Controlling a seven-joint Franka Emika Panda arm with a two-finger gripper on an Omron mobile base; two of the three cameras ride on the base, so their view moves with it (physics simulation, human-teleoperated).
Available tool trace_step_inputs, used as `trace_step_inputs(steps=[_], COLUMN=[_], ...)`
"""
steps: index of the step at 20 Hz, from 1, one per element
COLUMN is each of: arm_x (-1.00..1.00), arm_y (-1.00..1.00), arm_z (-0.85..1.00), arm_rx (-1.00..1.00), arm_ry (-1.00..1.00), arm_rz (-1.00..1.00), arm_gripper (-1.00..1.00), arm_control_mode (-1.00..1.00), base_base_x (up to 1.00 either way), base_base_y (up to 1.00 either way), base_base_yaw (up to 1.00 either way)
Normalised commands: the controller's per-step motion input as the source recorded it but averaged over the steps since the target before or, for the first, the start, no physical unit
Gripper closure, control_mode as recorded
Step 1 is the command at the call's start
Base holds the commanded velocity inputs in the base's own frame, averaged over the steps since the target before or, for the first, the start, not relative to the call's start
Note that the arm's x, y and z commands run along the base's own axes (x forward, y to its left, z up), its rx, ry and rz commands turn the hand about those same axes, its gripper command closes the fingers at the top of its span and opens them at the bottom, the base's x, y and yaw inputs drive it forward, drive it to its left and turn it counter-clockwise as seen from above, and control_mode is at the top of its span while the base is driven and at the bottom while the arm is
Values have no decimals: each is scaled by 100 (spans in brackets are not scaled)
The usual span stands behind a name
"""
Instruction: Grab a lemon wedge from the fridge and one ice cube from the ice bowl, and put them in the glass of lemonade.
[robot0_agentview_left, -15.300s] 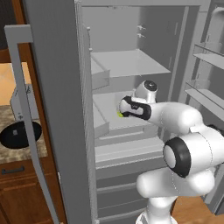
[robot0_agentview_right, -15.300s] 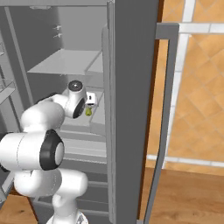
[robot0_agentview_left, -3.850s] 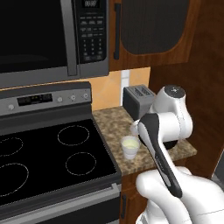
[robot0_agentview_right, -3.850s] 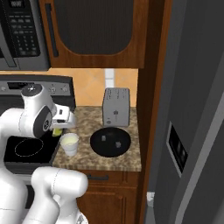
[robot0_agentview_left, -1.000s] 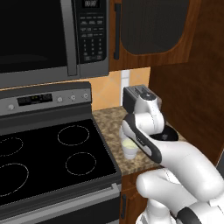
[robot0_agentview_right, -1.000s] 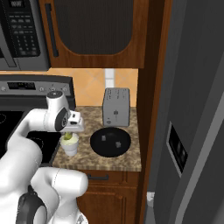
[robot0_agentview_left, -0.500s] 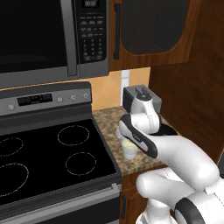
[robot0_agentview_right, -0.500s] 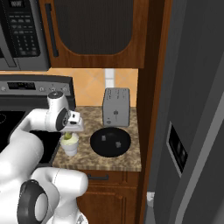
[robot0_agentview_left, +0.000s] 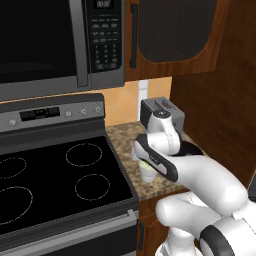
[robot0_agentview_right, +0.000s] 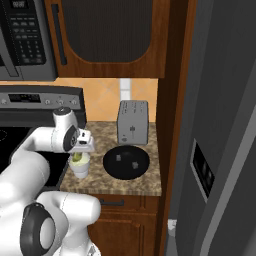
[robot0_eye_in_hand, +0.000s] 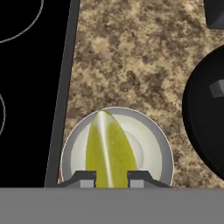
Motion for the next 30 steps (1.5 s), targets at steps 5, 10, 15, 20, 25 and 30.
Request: trace_step_inputs(steps=[5,10,15,20,25,30], arm_x=[1,14,0,0,0,-8], arm_y=[-3,0,0,0,0,0], arm_z=[-8,0,0,0,0,5], arm_rx=[0,0,0,0,0,0], arm_ry=[0,3,0,0,0,-1], arm_rz=[0,0,0,0,0,0], arm_gripper=[100,100,100,-100,-100,-100], arm_control_mode=[-100,-100,-100,-100,-100,-100], base_base_x=[0,0,0,0,0,0], base_base_y=[0,0,0,0,0,0], base_base_yaw=[0,0,0,0,0,0])
